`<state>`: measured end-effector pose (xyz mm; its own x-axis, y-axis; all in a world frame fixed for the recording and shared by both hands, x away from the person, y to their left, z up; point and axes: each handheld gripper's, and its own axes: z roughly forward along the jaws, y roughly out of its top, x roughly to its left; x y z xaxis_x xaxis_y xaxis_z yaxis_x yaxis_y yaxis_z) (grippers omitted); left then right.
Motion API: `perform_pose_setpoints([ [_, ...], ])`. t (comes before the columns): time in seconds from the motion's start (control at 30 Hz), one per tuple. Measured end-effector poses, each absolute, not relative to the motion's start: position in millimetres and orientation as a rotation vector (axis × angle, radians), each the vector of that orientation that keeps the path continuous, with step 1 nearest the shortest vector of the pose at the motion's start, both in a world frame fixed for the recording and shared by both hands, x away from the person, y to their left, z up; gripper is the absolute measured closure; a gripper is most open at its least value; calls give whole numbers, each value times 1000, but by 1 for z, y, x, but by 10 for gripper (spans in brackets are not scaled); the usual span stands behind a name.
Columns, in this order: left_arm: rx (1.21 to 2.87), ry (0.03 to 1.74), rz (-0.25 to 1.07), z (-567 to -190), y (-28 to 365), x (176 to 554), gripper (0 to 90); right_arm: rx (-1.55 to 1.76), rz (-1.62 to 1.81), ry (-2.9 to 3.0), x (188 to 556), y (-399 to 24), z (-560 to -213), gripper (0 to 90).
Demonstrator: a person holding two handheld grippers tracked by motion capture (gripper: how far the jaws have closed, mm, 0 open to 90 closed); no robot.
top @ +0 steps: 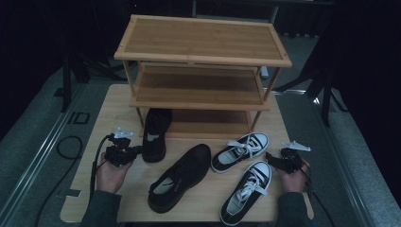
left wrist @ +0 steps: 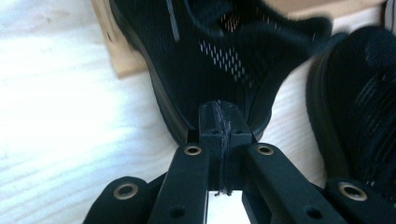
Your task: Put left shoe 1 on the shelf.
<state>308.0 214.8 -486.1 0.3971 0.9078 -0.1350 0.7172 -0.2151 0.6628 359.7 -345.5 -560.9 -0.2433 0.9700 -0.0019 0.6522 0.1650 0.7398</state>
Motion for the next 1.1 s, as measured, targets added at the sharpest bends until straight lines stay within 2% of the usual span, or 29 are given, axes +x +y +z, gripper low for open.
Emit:
perform_pose_setpoints([
  [0.67,2121,1388,274,-523,190,306,883,1531,867,1965,360,-346,-561,270],
  [1.1,2081,1425,354,-515,187,318,885,1531,867,1965,360,-346,-561,270],
])
